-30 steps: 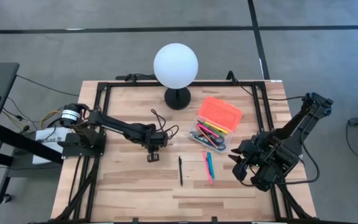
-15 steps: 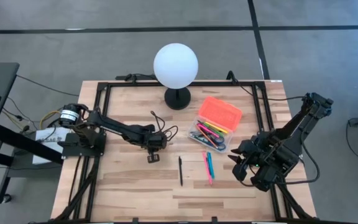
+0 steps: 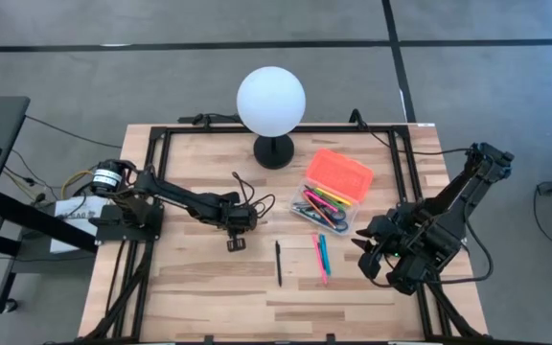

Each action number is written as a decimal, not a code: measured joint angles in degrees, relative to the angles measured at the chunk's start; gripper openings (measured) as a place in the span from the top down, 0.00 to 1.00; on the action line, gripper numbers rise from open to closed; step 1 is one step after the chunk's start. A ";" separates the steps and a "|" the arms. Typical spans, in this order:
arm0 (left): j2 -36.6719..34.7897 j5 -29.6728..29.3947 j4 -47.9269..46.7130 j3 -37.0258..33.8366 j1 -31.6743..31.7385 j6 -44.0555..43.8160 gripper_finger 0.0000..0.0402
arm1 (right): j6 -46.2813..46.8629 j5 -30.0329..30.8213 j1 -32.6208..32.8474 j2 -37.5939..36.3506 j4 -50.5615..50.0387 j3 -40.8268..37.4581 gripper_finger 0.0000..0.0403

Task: Pick & place school supplies into a supply box
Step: Put the yellow pencil into the orange supply box

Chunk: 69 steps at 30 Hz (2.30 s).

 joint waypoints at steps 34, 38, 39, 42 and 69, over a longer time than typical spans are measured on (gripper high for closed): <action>0.73 3.15 28.41 -8.73 -0.50 -5.45 0.93 | 0.00 0.09 0.00 0.00 0.90 0.00 0.72; 0.63 2.59 33.78 -11.81 -0.55 -8.78 0.93 | -0.02 0.14 0.00 0.00 0.87 0.00 0.72; 0.63 1.98 34.09 -12.00 -0.63 -8.96 0.93 | 0.00 0.30 0.00 0.00 0.87 0.01 0.72; 0.66 0.45 34.54 -12.07 -0.70 -8.52 0.93 | -0.02 0.52 0.00 0.00 0.85 0.01 0.72; 1.27 -0.48 32.99 -4.73 -0.57 -2.99 0.99 | 0.00 0.48 0.00 0.00 0.87 0.01 0.72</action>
